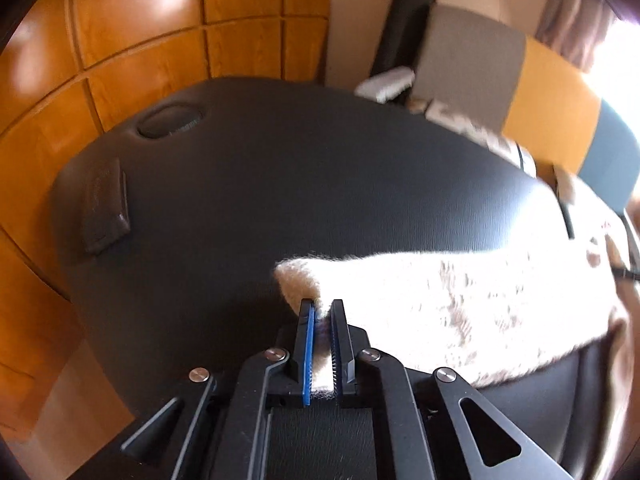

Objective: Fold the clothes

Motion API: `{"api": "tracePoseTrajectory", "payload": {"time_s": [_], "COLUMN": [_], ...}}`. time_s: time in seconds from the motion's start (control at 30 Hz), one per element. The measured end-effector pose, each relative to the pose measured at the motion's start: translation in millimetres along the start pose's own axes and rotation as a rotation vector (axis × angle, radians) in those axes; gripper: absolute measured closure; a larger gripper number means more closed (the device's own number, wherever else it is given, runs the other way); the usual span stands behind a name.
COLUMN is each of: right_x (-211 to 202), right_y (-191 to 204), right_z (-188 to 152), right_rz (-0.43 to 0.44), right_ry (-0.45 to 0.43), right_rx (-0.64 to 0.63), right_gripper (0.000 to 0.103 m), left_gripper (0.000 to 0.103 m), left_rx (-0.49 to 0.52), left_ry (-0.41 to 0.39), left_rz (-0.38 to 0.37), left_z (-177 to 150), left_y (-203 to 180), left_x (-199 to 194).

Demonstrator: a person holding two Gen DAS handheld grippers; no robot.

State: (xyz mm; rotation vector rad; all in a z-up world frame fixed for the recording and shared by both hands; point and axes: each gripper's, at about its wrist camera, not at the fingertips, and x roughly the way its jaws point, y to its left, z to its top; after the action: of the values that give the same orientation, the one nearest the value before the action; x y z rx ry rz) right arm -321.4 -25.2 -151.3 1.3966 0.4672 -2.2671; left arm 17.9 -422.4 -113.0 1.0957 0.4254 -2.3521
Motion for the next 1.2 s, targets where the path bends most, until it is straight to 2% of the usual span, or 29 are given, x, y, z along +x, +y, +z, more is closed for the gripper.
{"api": "tracePoseTrajectory", "payload": {"time_s": [0.17,0.3,0.37,0.47,0.57,0.7,0.77,0.83,0.87,0.93,0.97,1.03,1.13,1.2], "right_x": [-10.5,-3.2,1.5,11.6,2.8,-12.1,-19.6,-30.3,-34.4,-34.7,-32.0,-25.5,-13.3,-5.9], "right_y": [9.5,17.4,21.4,25.5,20.5,14.0,10.8,17.2,23.4,38.3,45.3,57.0,65.1,66.7], "right_z": [7.7,13.2,15.1,15.2,18.3,22.2,24.2,28.2,30.0,32.7,33.9,34.3,30.2,26.4], "right_rz": [0.004,-0.008,-0.017,-0.037,0.006,0.073,0.106,0.178,0.212,0.259,0.271,0.274,0.278,0.278], "right_ry": [-0.053,-0.067,-0.073,-0.076,-0.088,-0.111,-0.122,-0.142,-0.149,-0.140,-0.130,-0.105,-0.064,-0.045], "right_rx": [-0.011,-0.012,-0.015,-0.020,0.003,0.029,0.043,0.022,0.000,-0.052,-0.072,-0.111,-0.139,-0.153], "right_gripper": [0.093,0.093,0.093,0.093,0.092,0.087,0.081,0.078,0.078,0.078,0.078,0.078,0.078,0.078], "left_gripper": [0.096,0.096,0.096,0.096,0.095,0.090,0.085,0.079,0.076,0.065,0.061,0.049,0.047,0.047], "left_rx": [-0.042,-0.103,-0.105,-0.068,-0.060,-0.113,-0.093,-0.038,0.003,0.126,0.187,0.302,0.477,0.599], "left_ry": [-0.127,-0.181,-0.153,-0.067,0.039,0.063,0.007,-0.041,-0.049,-0.057,-0.061,-0.044,0.012,0.046], "left_rz": [0.048,0.125,0.159,0.205,0.219,0.201,0.236,0.138,0.048,-0.083,-0.148,-0.269,-0.448,-0.517], "left_z": [30.2,48.3,48.0,44.8,37.7,43.7,55.9,66.5,72.5,78.4,81.3,80.1,71.4,63.2], "left_y": [6.2,16.9,21.0,25.0,33.6,52.1,53.6,43.1,28.7,-17.0,-40.7,-97.1,-182.0,-226.0], "left_x": [-20.7,-18.8,-10.0,16.0,33.9,21.1,8.4,-5.2,-8.4,-9.8,-9.5,1.8,20.2,34.9]}}
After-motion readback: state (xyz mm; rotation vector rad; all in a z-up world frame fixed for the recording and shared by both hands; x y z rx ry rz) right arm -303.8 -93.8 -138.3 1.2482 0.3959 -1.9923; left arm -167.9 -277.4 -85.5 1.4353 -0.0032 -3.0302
